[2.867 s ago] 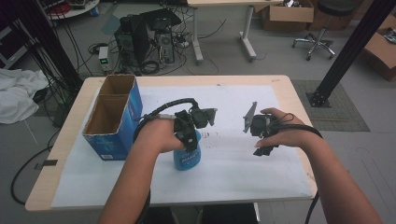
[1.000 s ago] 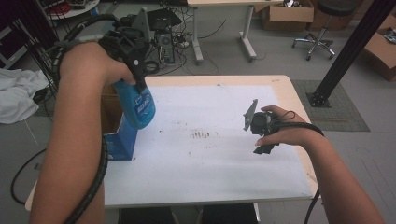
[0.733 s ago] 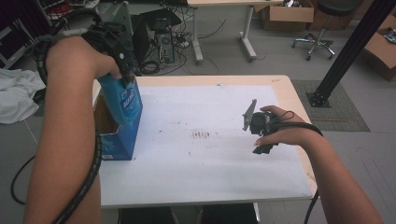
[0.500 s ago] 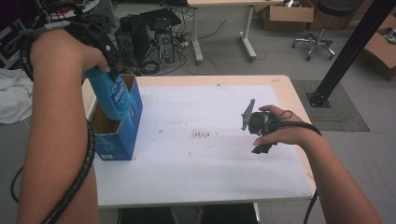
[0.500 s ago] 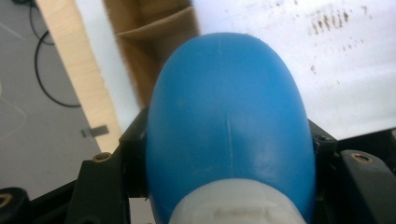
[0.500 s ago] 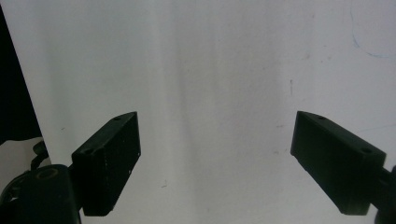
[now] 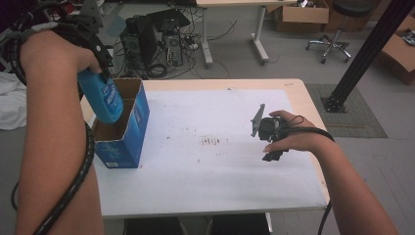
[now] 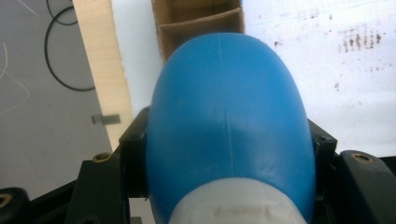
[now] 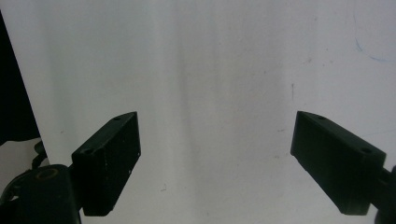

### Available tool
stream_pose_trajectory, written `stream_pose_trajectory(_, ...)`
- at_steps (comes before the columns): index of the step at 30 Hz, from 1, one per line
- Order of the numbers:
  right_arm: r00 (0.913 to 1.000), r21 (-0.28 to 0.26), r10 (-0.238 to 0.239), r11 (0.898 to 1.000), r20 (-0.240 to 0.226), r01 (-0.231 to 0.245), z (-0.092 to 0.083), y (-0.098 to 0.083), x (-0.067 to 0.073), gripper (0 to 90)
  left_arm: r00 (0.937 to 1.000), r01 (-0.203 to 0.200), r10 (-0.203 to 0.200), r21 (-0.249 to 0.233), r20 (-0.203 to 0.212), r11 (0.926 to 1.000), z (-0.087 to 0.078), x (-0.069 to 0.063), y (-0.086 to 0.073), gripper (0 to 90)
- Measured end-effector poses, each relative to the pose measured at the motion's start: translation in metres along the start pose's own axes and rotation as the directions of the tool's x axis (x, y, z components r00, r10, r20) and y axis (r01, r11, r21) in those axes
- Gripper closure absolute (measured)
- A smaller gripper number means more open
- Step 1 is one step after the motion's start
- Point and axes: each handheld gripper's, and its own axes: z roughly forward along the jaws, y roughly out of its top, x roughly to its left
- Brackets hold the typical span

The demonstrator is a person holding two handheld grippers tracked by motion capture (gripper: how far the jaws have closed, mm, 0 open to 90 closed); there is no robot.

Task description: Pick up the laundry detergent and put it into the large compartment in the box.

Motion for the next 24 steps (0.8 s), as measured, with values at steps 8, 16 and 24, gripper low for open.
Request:
stream_pose_trajectory(8, 1.0000, 0.002, 0.002, 1.000, 0.002, -0.002, -0.001, -0.001, -0.002, 16.0, 1.0000, 0.003, -0.004, 0.010, 0.005, 0.9999, 0.018, 0.007, 0.002, 38.4)
stream_pose_trajectory(16, 1.0000, 0.000, 0.000, 1.000, 0.002, 0.000, -0.002, 0.001, -0.001, 15.9, 1.0000, 0.005, -0.005, 0.029, 0.001, 0.9996, 0.044, 0.012, 0.001, 38.4)
stream_pose_trajectory(24, 1.0000, -0.006, -0.008, 1.000, 0.002, 0.008, -0.001, 0.002, 0.000, 15.9, 1.0000, 0.005, -0.005, 0.033, -0.004, 0.9995, 0.070, 0.012, 0.001, 38.4)
